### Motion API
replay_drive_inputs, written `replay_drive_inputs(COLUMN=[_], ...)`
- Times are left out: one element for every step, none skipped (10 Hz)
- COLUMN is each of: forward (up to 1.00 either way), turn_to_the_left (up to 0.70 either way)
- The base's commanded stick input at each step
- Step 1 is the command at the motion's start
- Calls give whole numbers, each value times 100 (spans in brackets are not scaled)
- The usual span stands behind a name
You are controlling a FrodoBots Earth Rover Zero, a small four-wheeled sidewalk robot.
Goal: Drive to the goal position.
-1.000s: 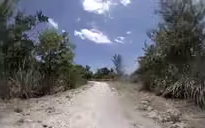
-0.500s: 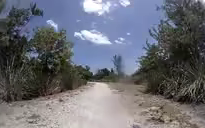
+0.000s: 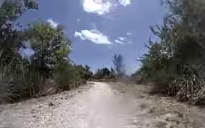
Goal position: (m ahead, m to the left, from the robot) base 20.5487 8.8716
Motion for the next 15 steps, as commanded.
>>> replay_drive_inputs(forward=[85, 85, 85, 85, 85, 85, 85, 85, 85, 85, 85, 85, 85, 85, 85], turn_to_the_left=[0, 0, 0, 0, 0, 0, 0, 0, 0, 0, 0, 0, 0, 0, 0])
